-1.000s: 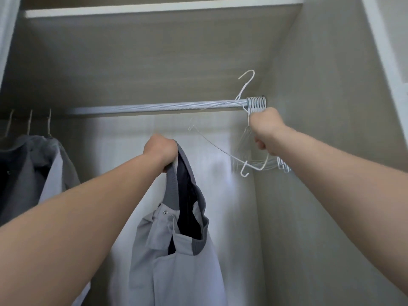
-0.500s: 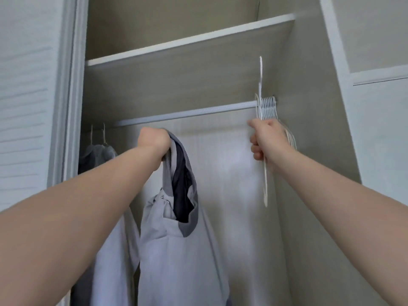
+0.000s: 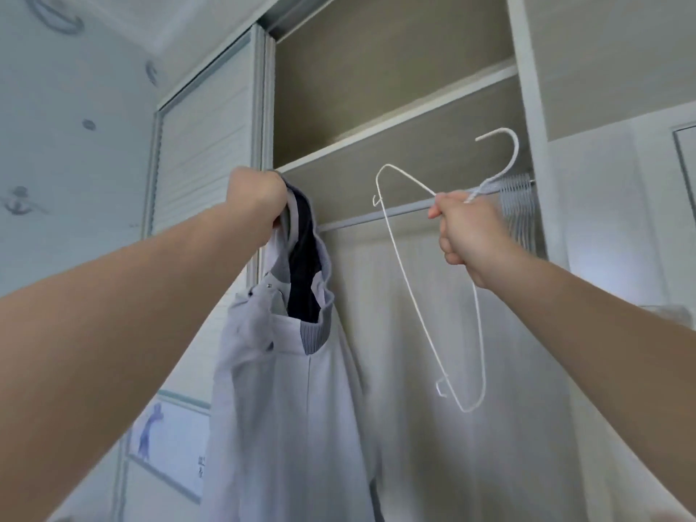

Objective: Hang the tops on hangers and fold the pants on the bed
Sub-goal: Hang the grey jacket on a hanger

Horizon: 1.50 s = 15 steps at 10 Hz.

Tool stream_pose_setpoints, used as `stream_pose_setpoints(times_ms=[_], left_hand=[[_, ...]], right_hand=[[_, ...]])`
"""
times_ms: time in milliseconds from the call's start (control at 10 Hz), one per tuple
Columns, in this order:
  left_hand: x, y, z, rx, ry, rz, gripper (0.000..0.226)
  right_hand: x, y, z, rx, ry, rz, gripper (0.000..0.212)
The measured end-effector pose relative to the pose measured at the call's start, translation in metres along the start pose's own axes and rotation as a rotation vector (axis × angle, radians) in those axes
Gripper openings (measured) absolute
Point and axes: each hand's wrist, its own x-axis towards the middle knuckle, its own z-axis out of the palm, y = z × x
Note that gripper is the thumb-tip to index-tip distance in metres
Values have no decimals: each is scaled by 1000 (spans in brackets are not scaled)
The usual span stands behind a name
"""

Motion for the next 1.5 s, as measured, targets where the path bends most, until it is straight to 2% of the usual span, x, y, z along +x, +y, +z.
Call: stream_pose_setpoints(times_ms=[100,200,300,400,500,600,800,1100,1300,1400,1500], left_hand=[[-18,26,-33,-63,133,9,35],[-38,51,-75,-107,189,8,35],[-49,76,-120,-14,337,41,28],[-69,98,-172,196,488,59,21],[-102,114,-231,572,475,169,23],[-129,130,-298,851,490,185,15],[-192,159,-442,1119,510,68,12],[-317,188,-626,1177,601,-114,18],[-397,188,-713,1300,657,-224,21],[-433,192,-746,1359,683,-287,14],[-468,191,-772,1397,694,-362,19]], right_hand=[[-27,-25,9,47,-71,-52,27],[-53,-52,23,122,-150,-74,28],[-81,-77,42,234,-227,-56,28],[-115,-100,65,359,-337,-46,27],[-157,-118,92,479,-457,-64,27],[-207,-132,124,575,-581,-41,29],[-329,-159,190,758,-776,56,31],[-535,-180,254,957,-1083,249,34],[-640,-191,272,1046,-1303,351,68],[-682,-199,282,1057,-1434,400,68],[-724,-205,291,1039,-1552,412,53]])
